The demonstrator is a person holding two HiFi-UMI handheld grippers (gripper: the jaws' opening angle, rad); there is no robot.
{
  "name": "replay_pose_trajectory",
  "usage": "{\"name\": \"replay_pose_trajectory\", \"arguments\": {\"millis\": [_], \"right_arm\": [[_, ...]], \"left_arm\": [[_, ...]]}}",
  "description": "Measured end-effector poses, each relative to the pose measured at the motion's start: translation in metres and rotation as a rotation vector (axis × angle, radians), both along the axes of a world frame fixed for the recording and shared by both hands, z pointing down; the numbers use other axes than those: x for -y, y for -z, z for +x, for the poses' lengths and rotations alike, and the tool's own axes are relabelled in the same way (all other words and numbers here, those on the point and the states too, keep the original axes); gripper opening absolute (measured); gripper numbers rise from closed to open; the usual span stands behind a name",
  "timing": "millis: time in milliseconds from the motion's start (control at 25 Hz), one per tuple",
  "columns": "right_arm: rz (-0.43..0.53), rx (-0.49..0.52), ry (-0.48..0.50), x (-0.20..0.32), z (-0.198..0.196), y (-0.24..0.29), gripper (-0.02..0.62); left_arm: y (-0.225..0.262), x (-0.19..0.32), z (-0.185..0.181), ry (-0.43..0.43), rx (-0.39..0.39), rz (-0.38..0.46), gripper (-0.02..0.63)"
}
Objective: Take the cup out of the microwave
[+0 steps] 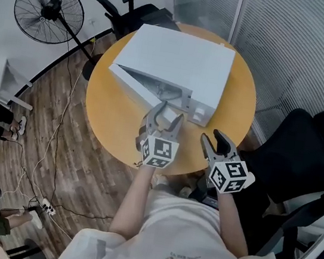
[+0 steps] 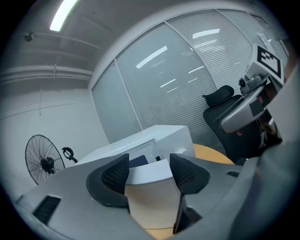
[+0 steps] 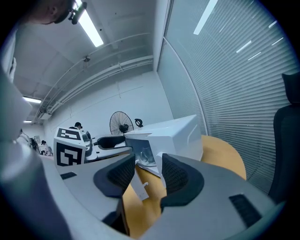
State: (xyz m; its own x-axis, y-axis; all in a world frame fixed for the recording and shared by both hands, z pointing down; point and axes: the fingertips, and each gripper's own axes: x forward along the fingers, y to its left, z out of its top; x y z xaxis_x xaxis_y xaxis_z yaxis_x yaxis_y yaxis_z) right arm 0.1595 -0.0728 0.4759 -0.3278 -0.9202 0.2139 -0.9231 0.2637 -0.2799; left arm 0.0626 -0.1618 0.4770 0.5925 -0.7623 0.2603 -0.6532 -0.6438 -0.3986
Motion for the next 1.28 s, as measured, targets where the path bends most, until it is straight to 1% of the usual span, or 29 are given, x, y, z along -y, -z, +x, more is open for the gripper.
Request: {"name": "replay_pose_trajectory", "arguments": {"millis": [360,600,1280], "right_arm": [[0.012,-0.012,0.081,0.001,-0.009,0.001,0.188],[0.003,-0.01,0.126,-0.002,-0.018,-0.003,0.187],[-0.006,0.011,0.194,0.003,-0.04,-0.008,0.184]], "left_arm": [[0.001,-0.005,-0.015,0.081,-0.021,0.023,0.25],[0.001,-0.009,-0.024,0.114,-0.021,0.03,0.244],[0.001,-0.02,-0.046,0.158,-0.006,0.035,0.241]]}}
